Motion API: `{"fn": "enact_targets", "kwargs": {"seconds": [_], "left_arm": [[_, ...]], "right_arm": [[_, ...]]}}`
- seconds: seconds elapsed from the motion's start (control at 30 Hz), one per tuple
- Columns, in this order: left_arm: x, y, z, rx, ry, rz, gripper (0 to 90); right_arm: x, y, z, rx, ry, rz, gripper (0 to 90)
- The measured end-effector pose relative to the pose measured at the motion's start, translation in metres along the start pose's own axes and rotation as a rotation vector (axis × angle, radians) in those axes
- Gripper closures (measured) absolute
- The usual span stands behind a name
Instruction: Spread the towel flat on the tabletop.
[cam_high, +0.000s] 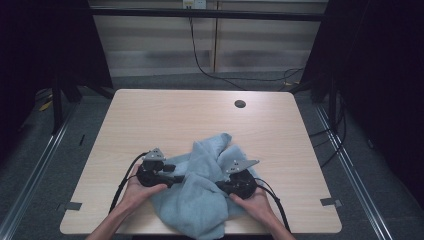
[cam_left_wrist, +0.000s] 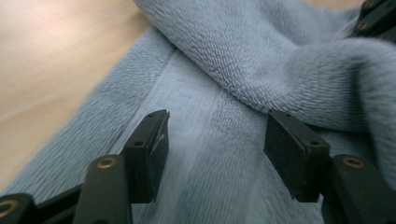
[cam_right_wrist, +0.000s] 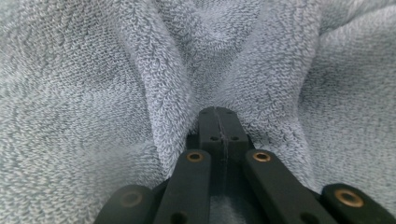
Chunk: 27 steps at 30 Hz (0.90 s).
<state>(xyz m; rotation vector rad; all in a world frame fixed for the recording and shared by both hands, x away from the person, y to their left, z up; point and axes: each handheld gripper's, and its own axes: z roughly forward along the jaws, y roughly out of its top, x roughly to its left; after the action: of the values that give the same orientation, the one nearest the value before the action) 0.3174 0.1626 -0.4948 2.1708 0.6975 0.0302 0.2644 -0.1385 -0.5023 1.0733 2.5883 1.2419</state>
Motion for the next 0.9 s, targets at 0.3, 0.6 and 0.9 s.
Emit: {"fn": "enact_targets", "kwargs": {"seconds": [0.3,0.6,0.9], "left_arm": [[-0.008,-0.019,-0.017,0.033,-0.054,0.039,78.2],[0.02,0.003,-0.012,-0.052,0.002,-0.073,67.4],[0.027,0.034,0.006,-0.131,-0.01,-0.145,42.4]], "right_arm": [[0.012,-0.004,-0.032,-0.088,0.044,0.018,64.0],[-0.047,0.022,-0.026,-0.076,-0.098,0.068,34.0],[-0.073,0.035,0.009,-0.061,-0.083,0.085,18.3]]}}
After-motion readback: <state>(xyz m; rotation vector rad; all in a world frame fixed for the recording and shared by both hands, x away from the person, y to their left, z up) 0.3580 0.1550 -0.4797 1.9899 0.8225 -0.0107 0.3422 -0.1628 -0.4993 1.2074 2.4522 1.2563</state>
